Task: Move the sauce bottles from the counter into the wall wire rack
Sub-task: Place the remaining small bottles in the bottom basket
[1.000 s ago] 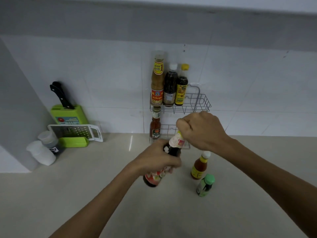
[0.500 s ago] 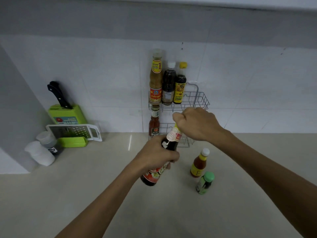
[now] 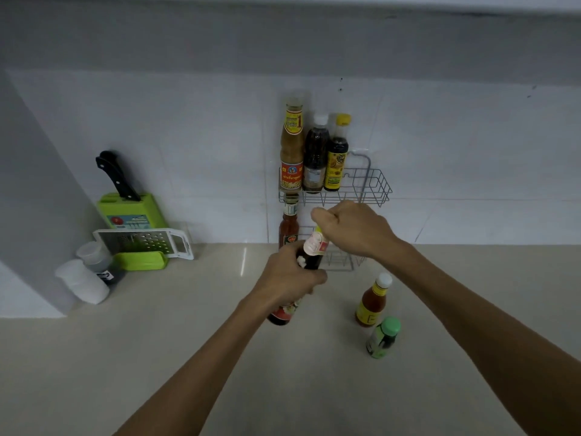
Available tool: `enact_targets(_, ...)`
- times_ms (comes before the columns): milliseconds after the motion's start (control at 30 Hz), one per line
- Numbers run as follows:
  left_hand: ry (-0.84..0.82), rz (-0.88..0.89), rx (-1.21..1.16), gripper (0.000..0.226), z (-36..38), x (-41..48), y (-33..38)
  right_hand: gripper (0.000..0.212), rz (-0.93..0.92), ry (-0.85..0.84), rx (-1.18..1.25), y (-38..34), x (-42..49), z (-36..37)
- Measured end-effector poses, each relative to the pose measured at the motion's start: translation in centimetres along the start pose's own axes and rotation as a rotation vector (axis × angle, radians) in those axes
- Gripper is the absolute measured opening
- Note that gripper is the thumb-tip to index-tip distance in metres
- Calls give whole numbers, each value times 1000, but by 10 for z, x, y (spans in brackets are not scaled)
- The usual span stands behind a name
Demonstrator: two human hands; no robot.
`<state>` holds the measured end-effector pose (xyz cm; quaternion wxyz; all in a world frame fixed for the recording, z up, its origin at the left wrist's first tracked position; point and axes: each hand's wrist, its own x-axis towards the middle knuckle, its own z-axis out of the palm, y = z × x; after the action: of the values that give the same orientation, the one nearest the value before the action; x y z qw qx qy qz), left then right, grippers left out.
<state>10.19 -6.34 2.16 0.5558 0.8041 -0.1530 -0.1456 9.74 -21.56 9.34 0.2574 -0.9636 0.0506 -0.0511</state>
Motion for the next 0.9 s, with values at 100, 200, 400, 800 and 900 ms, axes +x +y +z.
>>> enact_targets(100,-100,-54,-58,46,-1,8,-9,48,-15,-28,148,5,-1,18)
enact_targets(200,-117,-51,43,64,-2,16,-17,33,-63,-76,222,8,3,20)
enact_targets(400,-181,64,350,54,-18,35,-38,38,-178,87,23,14,11,37)
enact_targets(800,220,254,452,50,-7,83,-72,29,61,86,310,35,30,76)
enact_targets(900,202,128,378,43,-12,98,-82,22,91,175,313,42,42,91)
